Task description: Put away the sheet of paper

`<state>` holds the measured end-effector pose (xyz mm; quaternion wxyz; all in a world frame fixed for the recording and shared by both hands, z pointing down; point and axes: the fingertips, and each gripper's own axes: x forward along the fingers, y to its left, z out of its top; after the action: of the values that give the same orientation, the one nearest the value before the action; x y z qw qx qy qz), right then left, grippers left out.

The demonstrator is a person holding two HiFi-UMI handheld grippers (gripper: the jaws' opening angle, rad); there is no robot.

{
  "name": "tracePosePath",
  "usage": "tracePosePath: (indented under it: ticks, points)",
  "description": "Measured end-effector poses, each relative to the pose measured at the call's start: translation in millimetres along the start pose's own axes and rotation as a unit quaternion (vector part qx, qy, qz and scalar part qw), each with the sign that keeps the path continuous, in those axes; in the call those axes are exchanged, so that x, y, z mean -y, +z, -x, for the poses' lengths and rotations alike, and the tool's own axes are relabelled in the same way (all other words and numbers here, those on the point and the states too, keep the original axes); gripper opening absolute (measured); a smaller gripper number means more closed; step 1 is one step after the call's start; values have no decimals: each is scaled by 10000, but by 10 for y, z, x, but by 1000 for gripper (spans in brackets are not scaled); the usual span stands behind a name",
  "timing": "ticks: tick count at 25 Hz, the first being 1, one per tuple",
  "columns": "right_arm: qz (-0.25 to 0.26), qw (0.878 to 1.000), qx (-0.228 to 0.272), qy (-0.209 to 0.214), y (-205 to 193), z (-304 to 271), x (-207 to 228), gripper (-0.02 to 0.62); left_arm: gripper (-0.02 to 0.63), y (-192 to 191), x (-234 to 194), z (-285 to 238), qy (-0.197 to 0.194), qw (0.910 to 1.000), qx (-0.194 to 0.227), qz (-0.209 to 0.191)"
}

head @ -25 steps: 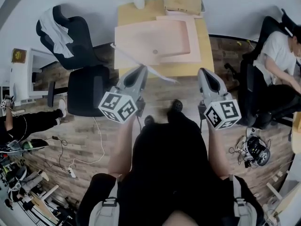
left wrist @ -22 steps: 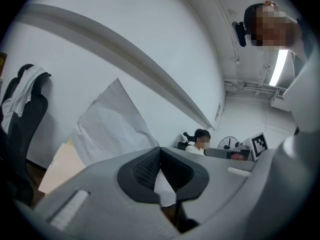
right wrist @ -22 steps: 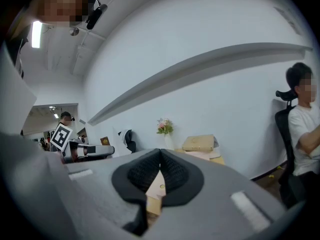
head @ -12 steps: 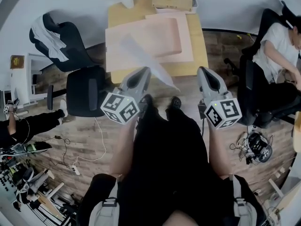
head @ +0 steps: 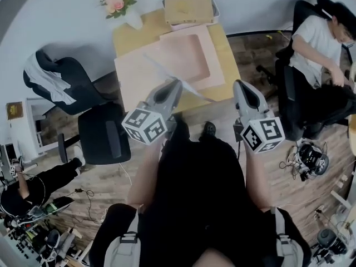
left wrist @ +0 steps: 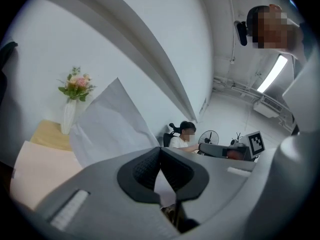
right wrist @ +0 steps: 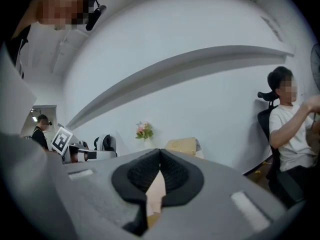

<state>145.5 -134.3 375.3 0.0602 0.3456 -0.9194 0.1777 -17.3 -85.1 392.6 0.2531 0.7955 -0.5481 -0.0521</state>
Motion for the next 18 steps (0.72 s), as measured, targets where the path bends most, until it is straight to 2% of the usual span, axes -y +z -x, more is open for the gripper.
tracePosePath:
  ticks: [7, 15, 18]
  points:
    - [45, 9989, 88, -450, 176, -535, -125, 3, 9, 335, -586, -336, -535, 9984, -187, 78]
    - [3, 9966, -50, -820, 96, -988, -330, 3, 9, 141, -1310, -409, -689, 9939, -747, 436]
    - [15, 9961, -134, -873, 68, -1144, -419, 3, 9, 6, -1518, -418, -808, 9892, -1067, 601]
